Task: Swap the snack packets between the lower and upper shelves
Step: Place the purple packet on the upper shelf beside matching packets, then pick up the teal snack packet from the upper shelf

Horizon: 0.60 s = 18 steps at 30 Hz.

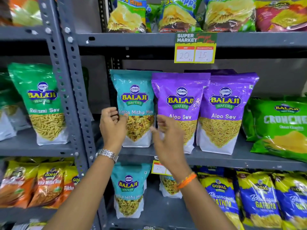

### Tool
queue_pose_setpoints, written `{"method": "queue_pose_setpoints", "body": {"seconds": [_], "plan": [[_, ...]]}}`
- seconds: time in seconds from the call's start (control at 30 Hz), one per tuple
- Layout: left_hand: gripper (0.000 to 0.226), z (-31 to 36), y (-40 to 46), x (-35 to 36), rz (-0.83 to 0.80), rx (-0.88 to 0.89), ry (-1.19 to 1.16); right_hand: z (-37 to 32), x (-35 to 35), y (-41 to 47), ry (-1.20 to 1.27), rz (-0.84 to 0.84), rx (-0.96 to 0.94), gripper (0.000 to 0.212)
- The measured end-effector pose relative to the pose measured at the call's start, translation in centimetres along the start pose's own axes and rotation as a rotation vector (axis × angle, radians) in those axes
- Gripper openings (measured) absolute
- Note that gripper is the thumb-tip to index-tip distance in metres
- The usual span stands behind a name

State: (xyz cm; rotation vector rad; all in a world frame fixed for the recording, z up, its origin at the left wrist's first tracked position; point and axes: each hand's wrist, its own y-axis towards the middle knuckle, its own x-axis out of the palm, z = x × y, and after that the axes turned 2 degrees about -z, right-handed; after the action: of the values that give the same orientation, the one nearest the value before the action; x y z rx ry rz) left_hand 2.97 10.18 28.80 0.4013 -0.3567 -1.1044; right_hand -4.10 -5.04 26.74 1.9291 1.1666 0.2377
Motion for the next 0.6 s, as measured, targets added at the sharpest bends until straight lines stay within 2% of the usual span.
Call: {"method": "queue_pose_setpoints", "body": {"seconds": [0.1,0.2,0.23,0.27,0.37,0.4,0.6], "plan": [[0.063,-1.4,1.5,-0.4,-0.124,-0.115,0.037,0.8,4.4,-1.5,-0.014,-0.252,0.081,0.066],[0.098,-4.1,3.3,-0.4,-0.293,-0.235,0.012,1.8,7.6,-1.8,-0.022,-0.265,0.168,0.08],[0.102,-4.2,3.4,-0.5,-0.341,-0.268,-0.003,1.9,8.4,-1.6,-0.043,-0.238,0.199,0.082],[0.096,-3.9,3.2,-0.5,-0.389,-0.288,-0.029,1.9,8.9,-1.2,-0.059,-0.207,0.229,0.083],[0.033,-3.3,2.5,-0.9,-0.505,-0.221,-0.067,2.0,9.7,-0.1,-0.098,-0.161,0.297,0.083],[0.026,-3.6,2.5,-0.9,-0.518,-0.196,-0.056,2.0,9.9,0.3,-0.096,-0.161,0.307,0.082],[0.036,-4.8,2.8,-2.8,-0.448,-0.077,0.087,3.1,10.2,1.4,-0.096,-0.135,0.363,0.075]]}}
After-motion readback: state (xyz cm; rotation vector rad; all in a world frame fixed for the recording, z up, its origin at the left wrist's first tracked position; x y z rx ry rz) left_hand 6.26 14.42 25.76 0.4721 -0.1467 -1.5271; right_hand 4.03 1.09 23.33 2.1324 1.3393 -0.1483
